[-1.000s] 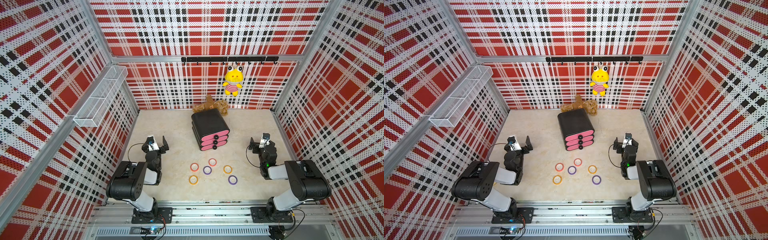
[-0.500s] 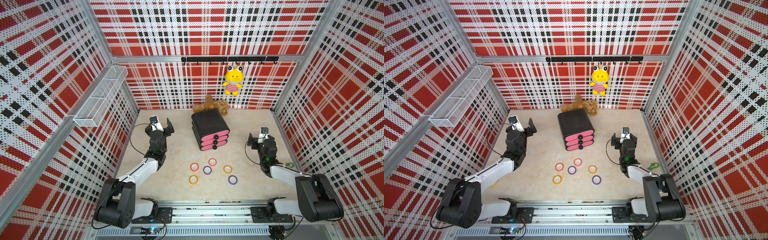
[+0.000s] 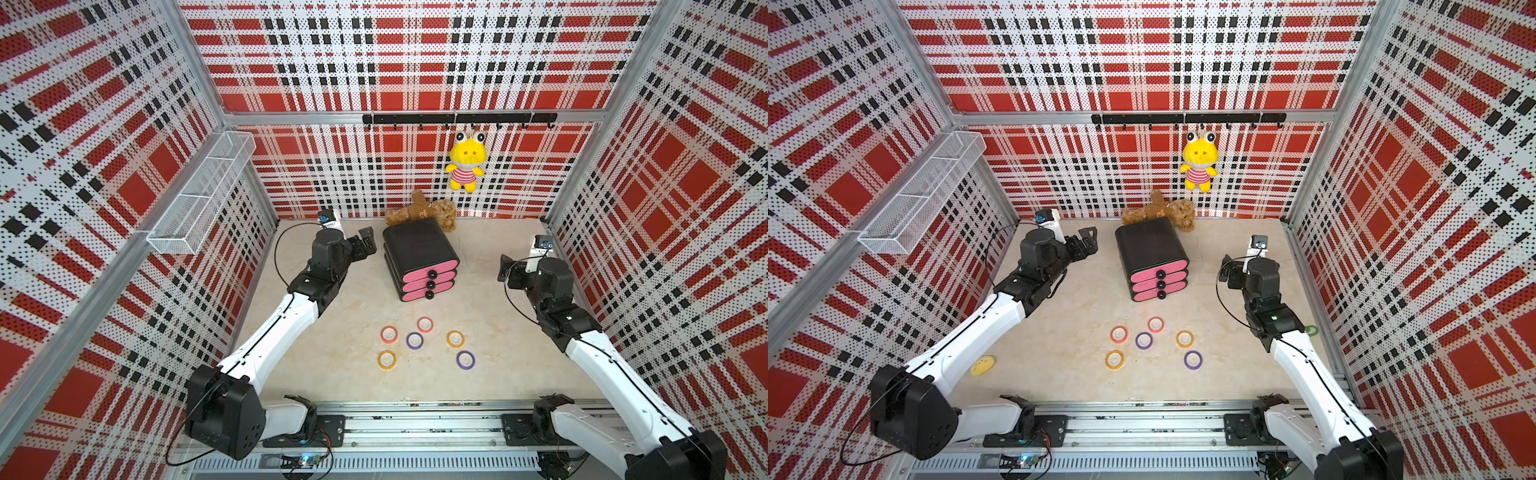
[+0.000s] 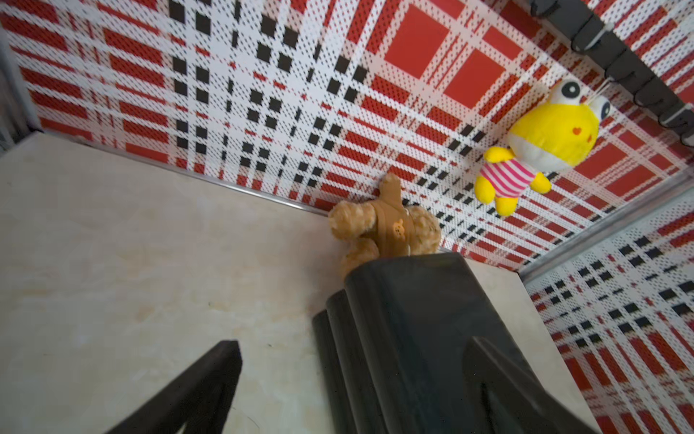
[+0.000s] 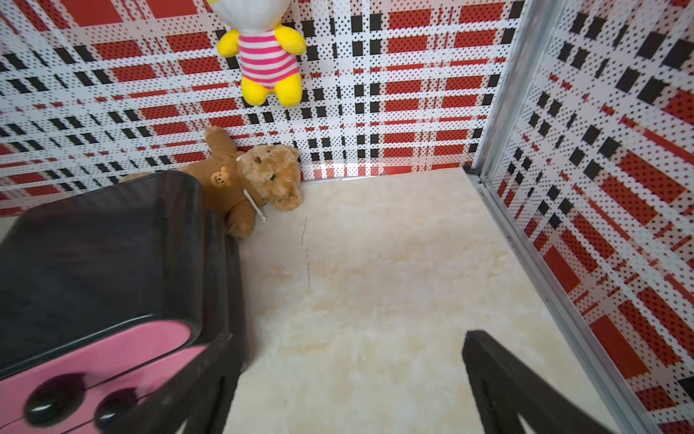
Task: Place the transparent tape into the drawer according to color
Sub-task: Open the drawer in the storage box.
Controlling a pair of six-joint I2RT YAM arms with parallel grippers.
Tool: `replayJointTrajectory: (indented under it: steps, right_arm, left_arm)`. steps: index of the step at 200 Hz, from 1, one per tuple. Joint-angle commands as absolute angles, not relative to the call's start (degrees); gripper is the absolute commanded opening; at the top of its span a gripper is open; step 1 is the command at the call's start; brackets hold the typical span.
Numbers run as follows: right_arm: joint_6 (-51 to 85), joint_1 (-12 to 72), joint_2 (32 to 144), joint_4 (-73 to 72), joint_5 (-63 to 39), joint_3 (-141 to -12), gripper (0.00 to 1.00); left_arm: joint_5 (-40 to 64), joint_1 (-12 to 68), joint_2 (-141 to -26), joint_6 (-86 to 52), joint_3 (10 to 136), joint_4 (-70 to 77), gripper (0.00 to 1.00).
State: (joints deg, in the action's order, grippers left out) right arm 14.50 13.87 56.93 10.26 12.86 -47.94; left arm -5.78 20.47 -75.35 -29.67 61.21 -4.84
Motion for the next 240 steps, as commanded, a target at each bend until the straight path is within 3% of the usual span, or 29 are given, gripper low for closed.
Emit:
replayJointTrajectory:
  steps: [1,48,102,141,223,240]
  right_arm:
    - [17.1,14.6,58.1,19.7,4.2,-51.7,1.0]
    - [18.3,18.1,62.8,24.1,-2.2,-56.9,1.0]
    - [17.9,25.3,67.7,21.5,-4.4,-57.3,1.0]
    - [18.5,25.9,70.7,17.6,-9.6,-55.9,1.0]
    - [20.1,28.9,76.5,12.5,-10.0,-56.5,1.0]
    - [20.8,29.1,77.1,11.1,-11.0,-56.2,0.94]
  left_arm:
    - [0.1,21.2,-78.1,-36.0,64.7,-14.7,0.99]
    - [9.1,21.3,-82.2,-42.5,66.6,-15.9,0.99]
    - [9.4,24.1,-88.5,-43.0,70.9,-17.7,0.99]
    - [9.9,25.5,-92.8,-43.6,73.1,-17.7,1.0]
    - [11.3,26.5,-97.6,-45.4,74.5,-16.1,0.86]
    - [12.2,26.7,-98.2,-45.7,74.9,-15.3,0.82]
